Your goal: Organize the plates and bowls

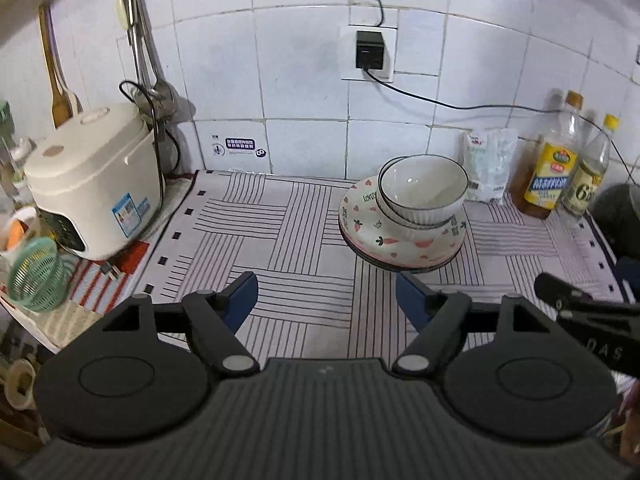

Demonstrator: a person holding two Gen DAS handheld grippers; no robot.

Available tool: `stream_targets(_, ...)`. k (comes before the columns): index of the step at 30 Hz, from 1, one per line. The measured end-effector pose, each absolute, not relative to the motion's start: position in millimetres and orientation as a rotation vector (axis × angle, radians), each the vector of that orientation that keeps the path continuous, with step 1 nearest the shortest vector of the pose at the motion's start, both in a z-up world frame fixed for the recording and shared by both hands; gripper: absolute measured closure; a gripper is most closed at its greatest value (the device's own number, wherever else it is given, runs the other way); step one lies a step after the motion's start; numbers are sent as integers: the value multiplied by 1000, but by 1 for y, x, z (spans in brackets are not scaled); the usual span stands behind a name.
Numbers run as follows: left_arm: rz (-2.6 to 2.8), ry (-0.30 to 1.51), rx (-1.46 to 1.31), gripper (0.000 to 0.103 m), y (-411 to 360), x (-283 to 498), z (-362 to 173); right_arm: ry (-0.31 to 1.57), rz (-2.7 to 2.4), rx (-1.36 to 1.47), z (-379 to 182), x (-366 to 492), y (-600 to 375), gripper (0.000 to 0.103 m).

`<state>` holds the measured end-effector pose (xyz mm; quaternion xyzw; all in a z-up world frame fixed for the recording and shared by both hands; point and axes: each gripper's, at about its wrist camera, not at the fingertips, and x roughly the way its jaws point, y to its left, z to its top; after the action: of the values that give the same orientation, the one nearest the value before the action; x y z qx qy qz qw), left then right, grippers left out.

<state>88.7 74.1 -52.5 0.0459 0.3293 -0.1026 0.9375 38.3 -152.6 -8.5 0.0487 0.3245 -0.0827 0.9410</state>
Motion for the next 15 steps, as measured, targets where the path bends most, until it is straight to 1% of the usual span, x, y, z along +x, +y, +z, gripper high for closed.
stream_targets(4, -220, 668, 102, 22, 76, 75, -52, 665, -169, 90, -4, 27, -149, 0)
stream_targets(6, -223, 661, 102, 13, 76, 69, -53, 670, -175, 91, -2, 21, -149, 0)
stream_targets(11, -216, 635, 133, 2, 76, 54, -58, 668, -194, 84, 6, 5, -147, 0)
stream_targets(12, -216, 633, 134, 0, 77, 52, -58, 666, -197, 90, 7, 2, -147, 0)
stream_targets(15, -216, 639, 128, 0, 79, 45, -62, 678, -208, 122, 7, -6, -150, 0)
